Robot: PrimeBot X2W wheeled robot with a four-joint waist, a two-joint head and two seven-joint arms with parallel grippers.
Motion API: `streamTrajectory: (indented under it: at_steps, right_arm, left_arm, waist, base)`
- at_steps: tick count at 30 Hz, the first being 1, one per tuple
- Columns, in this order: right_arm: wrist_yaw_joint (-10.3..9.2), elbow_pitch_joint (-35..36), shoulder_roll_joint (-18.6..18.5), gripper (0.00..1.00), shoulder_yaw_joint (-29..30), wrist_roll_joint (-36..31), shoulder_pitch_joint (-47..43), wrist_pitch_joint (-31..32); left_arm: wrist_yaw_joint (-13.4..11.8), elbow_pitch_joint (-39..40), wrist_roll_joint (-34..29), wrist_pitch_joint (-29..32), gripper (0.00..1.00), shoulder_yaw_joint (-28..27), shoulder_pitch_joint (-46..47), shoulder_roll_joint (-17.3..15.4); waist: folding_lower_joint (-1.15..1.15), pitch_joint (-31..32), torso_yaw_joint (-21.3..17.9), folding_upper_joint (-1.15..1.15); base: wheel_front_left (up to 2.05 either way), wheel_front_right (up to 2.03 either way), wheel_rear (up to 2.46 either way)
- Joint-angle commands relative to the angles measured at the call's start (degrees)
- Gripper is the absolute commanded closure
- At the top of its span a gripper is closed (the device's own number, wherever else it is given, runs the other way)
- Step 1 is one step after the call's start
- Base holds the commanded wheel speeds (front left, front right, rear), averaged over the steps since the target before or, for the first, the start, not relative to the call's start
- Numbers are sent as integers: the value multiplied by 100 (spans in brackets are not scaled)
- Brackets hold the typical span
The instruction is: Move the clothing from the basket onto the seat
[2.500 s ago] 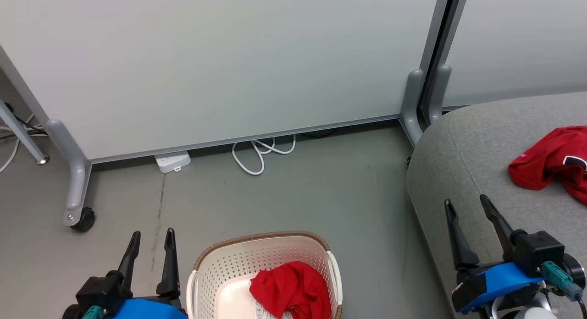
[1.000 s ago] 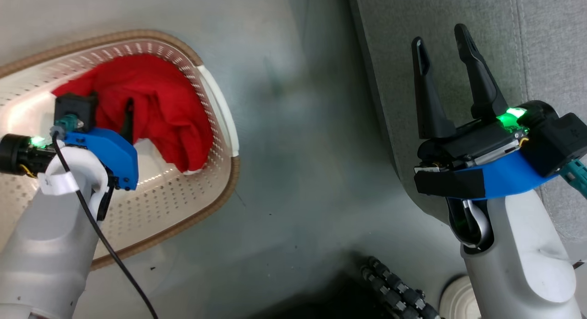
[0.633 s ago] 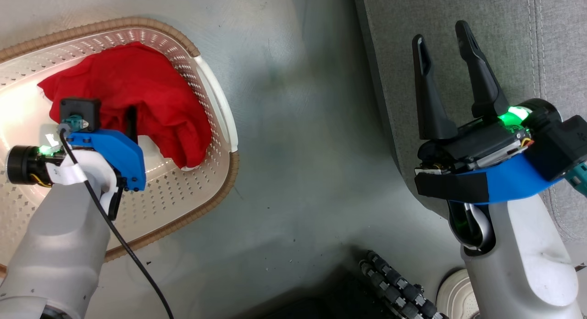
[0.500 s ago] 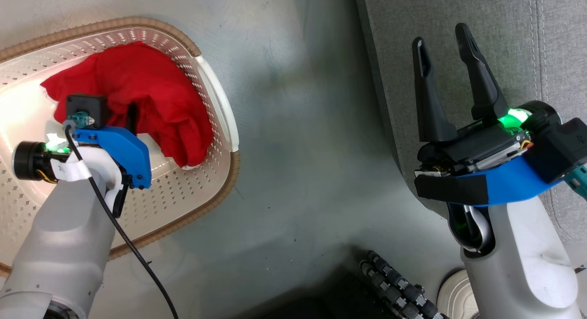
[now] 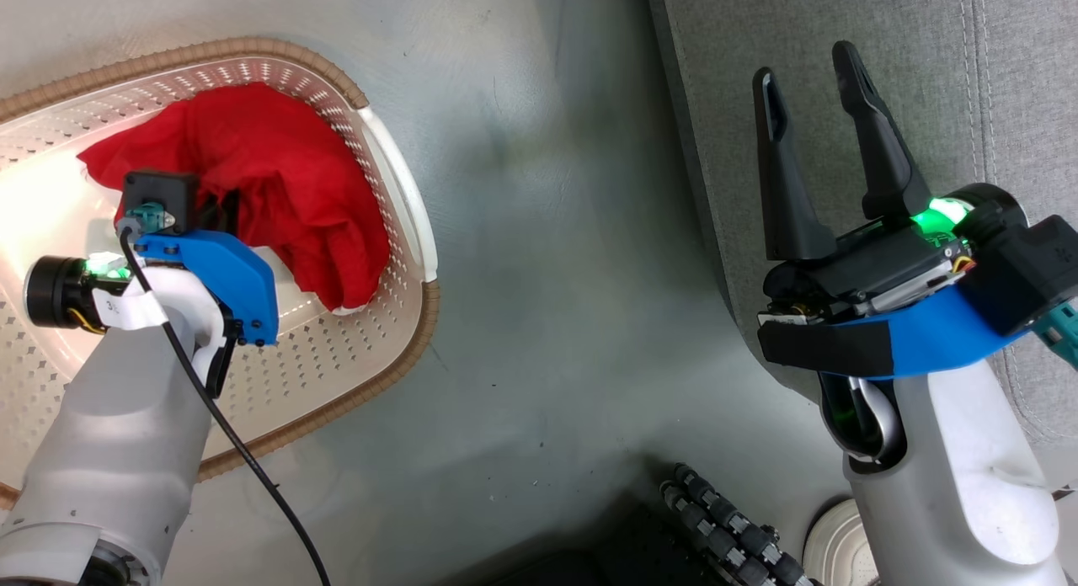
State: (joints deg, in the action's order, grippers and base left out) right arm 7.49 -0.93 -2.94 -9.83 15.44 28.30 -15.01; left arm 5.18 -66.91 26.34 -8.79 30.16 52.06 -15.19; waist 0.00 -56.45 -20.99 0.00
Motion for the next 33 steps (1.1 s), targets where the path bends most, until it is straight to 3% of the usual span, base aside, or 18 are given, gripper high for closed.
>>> streamTrajectory:
  at_steps: [1,6,11,24,33]
  right_arm:
    - [1,-13,9,0,-24,5,66,-24]
    - [1,-85,9,0,-126,40,159,-24]
    - [1,-297,8,0,-107,-130,176,-23]
    - [1,-1218,1,0,43,-883,-427,253]
    - [1,-1297,-1,0,82,-919,-1080,685]
  left_arm:
    - [36,-52,34,-43,100,12,109,-4]
    - [34,-175,73,-136,100,20,99,-27]
    - [71,-276,162,-279,100,30,-148,171]
    - [227,-116,305,-626,100,311,-1054,989]
    - [226,649,498,-644,100,893,-1336,1187]
  waist:
    - [0,6,-1,0]
    - [0,110,-44,0]
    - [0,617,96,0]
    - [0,3370,980,0]
    - [0,4672,1555,0]
  base:
    - [0,0,0]
    - [0,0,0]
    - [0,0,0]
    - [0,0,0]
    - [0,0,0]
